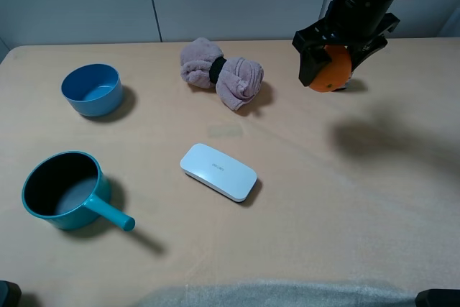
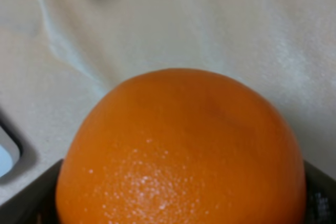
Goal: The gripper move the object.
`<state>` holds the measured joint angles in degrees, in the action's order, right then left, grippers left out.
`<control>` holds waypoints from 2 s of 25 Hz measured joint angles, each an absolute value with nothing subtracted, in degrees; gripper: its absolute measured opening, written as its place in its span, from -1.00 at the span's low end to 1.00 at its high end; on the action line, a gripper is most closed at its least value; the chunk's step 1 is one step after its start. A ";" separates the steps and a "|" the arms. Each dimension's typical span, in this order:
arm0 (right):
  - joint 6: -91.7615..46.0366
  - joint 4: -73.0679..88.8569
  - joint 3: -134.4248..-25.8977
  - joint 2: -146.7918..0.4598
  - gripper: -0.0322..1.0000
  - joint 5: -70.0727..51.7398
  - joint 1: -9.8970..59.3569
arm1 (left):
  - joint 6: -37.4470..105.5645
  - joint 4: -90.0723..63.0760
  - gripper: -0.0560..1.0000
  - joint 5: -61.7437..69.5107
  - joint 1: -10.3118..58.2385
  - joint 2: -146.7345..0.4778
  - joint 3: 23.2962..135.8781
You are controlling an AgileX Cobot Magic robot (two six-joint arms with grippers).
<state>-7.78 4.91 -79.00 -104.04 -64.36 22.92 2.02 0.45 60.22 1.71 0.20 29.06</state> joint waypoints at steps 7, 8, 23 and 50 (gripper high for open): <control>-7.78 4.91 -82.38 -104.35 0.20 -63.95 28.13 | 2.02 0.45 0.99 60.22 1.71 0.20 29.06; -7.72 4.91 -83.46 -104.66 0.20 -64.28 28.92 | 2.02 0.45 0.99 60.22 1.71 0.20 29.06; -6.47 5.15 -101.48 -116.50 0.20 -68.36 41.97 | 2.02 0.45 0.99 60.22 1.71 0.20 29.06; -6.47 7.75 -113.25 -131.97 0.20 -65.68 46.71 | 2.02 0.45 0.99 60.22 1.71 0.20 29.06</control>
